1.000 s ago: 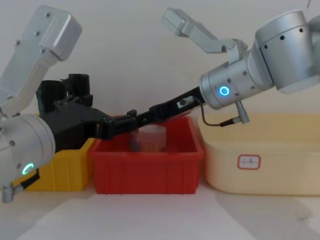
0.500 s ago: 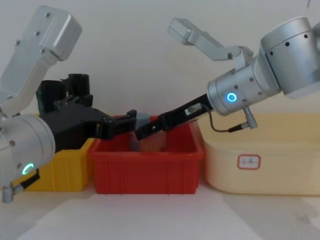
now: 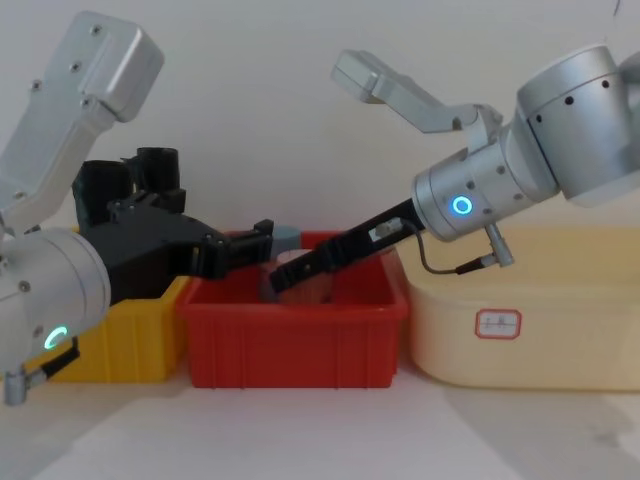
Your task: Pick up the garbage bag with the one hand and transfer it to the other hand.
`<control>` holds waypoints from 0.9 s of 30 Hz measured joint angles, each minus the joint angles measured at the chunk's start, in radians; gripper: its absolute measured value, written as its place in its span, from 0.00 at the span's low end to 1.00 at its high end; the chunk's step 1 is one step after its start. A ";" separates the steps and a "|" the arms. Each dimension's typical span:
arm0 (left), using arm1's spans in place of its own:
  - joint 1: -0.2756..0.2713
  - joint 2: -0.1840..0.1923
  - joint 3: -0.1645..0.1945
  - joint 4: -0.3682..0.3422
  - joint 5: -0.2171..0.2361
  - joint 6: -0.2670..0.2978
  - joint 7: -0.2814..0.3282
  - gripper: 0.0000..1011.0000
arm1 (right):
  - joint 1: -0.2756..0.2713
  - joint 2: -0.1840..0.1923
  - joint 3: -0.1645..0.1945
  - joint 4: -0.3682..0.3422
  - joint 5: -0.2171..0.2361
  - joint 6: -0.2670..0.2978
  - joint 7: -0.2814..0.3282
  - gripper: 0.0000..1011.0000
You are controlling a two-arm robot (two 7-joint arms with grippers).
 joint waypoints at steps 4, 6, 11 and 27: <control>0.000 0.000 0.000 0.000 0.000 0.000 0.000 0.99 | 0.003 -0.003 -0.001 0.011 -0.003 -0.006 0.005 0.92; 0.000 0.000 0.000 0.000 0.000 0.000 0.000 0.99 | 0.004 -0.004 -0.001 0.014 -0.004 -0.007 0.006 0.87; 0.000 0.000 0.000 0.000 0.000 0.000 0.000 0.99 | 0.007 -0.006 -0.002 0.022 -0.006 -0.011 0.009 0.73; 0.000 0.000 0.000 0.000 0.000 0.000 0.000 0.99 | -0.010 0.006 0.004 -0.017 -0.008 -0.007 0.004 0.64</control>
